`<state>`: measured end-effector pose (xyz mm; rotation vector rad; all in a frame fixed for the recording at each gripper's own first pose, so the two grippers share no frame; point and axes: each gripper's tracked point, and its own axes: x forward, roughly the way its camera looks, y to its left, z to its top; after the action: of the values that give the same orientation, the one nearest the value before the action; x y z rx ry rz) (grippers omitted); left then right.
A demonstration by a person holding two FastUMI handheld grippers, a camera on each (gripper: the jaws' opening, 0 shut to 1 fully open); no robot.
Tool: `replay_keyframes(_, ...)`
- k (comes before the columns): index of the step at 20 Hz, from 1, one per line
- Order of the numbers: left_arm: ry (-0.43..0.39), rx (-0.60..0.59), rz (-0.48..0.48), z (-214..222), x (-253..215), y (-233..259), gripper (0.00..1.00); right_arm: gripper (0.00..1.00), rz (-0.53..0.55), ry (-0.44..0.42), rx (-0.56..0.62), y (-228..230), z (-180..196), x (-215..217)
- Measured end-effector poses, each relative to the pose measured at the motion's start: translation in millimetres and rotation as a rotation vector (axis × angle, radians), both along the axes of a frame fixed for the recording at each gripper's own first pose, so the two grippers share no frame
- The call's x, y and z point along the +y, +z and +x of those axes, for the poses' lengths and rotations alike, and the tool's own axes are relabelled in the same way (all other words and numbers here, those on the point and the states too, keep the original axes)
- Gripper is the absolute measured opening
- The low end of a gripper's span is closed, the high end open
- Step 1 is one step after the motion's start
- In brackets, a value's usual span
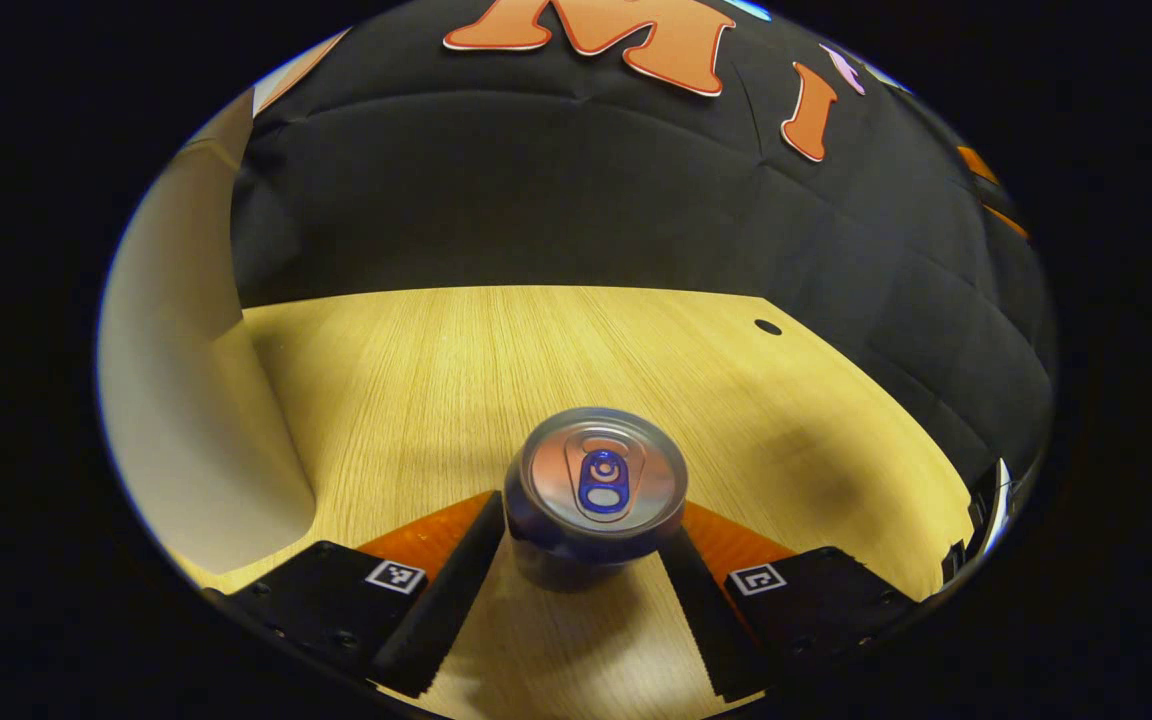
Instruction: Press the lid of the desktop garbage bin to open it, pick up the crumpled paper on the desktop and throw it into the bin, then pick up the pop can on the desktop and drop it into the bin, and finally close the garbage bin lid.
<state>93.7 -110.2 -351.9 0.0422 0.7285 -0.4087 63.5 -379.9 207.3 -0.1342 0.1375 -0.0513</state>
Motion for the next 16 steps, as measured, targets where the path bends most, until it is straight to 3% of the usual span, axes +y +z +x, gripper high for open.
replay_keyframes(2,0.001,-0.002,0.008,1,2,-1,0.86,0.94,0.0,-0.001,0.006,-1,-1,0)
replay_keyframes(8,-0.015,-0.045,-0.028,-5,3,39,0.84,0.94,0.004,0.0,0.005,3,-1,0)
replay_keyframes(12,-0.013,-0.069,-0.081,-14,4,106,0.84,0.95,0.023,0.021,-0.007,9,0,4)
replay_keyframes(16,0.024,-0.154,-0.126,-18,36,186,0.83,0.94,0.044,0.059,-0.026,16,6,19)
